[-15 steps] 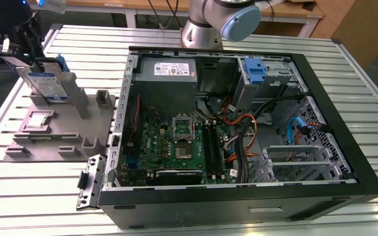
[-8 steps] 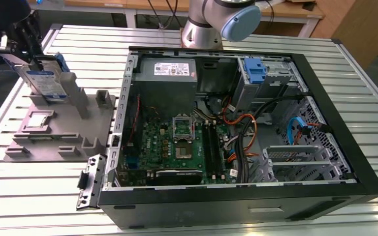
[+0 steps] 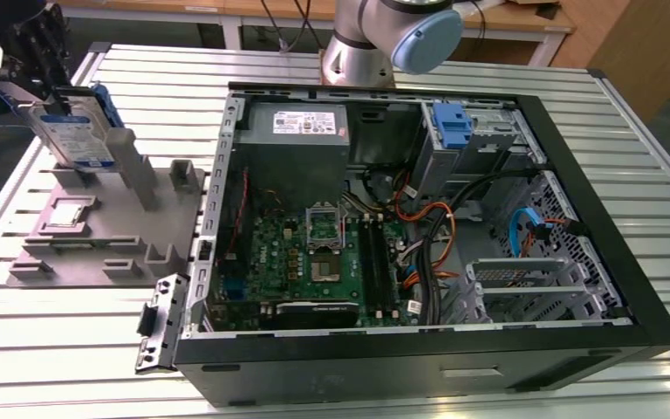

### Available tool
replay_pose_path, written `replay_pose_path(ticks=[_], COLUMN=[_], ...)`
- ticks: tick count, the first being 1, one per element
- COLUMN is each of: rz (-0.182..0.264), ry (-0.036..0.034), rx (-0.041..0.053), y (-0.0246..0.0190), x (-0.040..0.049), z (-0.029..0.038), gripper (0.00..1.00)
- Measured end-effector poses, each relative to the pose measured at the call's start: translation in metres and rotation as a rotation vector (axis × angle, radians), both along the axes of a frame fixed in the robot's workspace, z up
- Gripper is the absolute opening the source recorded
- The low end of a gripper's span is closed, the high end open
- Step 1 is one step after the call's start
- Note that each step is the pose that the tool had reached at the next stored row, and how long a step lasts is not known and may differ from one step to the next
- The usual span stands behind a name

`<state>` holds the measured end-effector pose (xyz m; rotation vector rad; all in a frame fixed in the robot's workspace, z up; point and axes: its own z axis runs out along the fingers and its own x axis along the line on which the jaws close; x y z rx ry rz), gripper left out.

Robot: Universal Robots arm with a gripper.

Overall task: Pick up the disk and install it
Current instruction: 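Pick up the disk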

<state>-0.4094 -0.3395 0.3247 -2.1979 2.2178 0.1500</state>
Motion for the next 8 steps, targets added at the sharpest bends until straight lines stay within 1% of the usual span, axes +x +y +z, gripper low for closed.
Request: replay_pose_path(ticks=[8], rz=[0.000], ry=[0.0001], rx=[0.0000], y=[0.0000], x=[0.0000], z=[0.0004], gripper=[0.35])
